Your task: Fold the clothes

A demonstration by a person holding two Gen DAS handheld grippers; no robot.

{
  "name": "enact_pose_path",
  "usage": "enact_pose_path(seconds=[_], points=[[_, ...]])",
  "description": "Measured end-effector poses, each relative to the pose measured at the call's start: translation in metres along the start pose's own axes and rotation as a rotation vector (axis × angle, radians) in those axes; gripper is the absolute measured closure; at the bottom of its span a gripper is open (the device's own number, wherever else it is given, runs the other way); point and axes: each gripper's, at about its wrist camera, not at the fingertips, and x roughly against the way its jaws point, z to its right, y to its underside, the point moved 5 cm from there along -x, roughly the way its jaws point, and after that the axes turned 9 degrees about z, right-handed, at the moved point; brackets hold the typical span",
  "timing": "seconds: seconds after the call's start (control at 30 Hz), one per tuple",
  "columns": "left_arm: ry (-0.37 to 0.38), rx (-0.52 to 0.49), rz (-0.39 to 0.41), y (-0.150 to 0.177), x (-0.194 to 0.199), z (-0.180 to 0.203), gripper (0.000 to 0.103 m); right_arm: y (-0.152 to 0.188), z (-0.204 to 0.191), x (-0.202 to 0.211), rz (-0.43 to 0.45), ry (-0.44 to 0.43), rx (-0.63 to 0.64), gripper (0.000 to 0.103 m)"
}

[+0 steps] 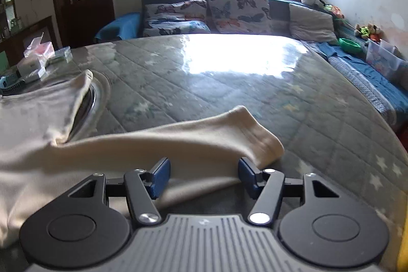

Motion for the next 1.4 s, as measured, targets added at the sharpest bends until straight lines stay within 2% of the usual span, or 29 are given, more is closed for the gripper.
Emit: enact_pose_path(seconds=[0.13, 0.27, 0.43, 0.5, 0.6, 0.73, 0.77, 0.8, 0.9, 1.03, 1.1, 1.17, 1.27, 1.4], points=[[0.018, -0.026, 0.014, -0.005, 0.006, 0.001, 0.008, 0.014, 0.007, 0.018, -0.016, 0.027, -0.016, 0.042], [0.037, -0.053, 0.029, -0.011, 0.012, 0.002, 0.010, 0.018, 0.001, 0.035, 0.010, 0.014, 0.051, 0.043], [0.101, -0.077, 0.114, -0.041, 0.036, 0.023, 0.010, -0.013, 0.010, 0.021, 0.063, 0.033, 0.034, 0.044], [0.167, -0.094, 0.147, -0.055, 0.046, 0.046, 0.010, -0.023, 0.017, 0.009, 0.064, 0.051, 0.022, 0.044], [0.323, -0.123, 0.169, -0.066, 0.057, 0.092, 0.014, -0.028, 0.029, -0.015, 0.025, 0.070, -0.020, 0.054], [0.530, -0.196, 0.145, -0.063, 0.064, 0.164, 0.020, -0.024, 0.032, -0.029, 0.012, 0.071, -0.051, 0.070], [0.567, -0.228, 0.146, -0.061, 0.067, 0.181, 0.021, -0.023, 0.032, -0.030, 0.012, 0.068, -0.059, 0.082], [0.602, -0.262, 0.148, -0.058, 0.069, 0.197, 0.022, -0.021, 0.032, -0.029, 0.013, 0.057, -0.074, 0.088], [0.638, -0.344, 0.143, -0.047, 0.067, 0.230, 0.026, -0.020, 0.034, -0.024, 0.022, 0.060, -0.083, 0.093], [0.651, -0.419, 0.098, -0.031, 0.054, 0.255, 0.053, -0.020, 0.037, -0.009, 0.041, 0.094, -0.073, 0.094], [0.657, -0.431, 0.089, -0.025, 0.051, 0.257, 0.059, -0.021, 0.042, 0.000, 0.053, 0.119, -0.073, 0.094], [0.672, -0.427, 0.099, -0.023, 0.051, 0.258, 0.077, -0.020, 0.044, 0.009, 0.058, 0.147, -0.057, 0.094], [0.687, -0.431, 0.104, -0.020, 0.052, 0.259, 0.090, -0.015, 0.045, 0.022, 0.060, 0.193, -0.023, 0.094], [0.762, -0.435, 0.113, -0.016, 0.068, 0.257, 0.092, -0.003, 0.048, 0.039, 0.051, 0.258, 0.011, 0.094]])
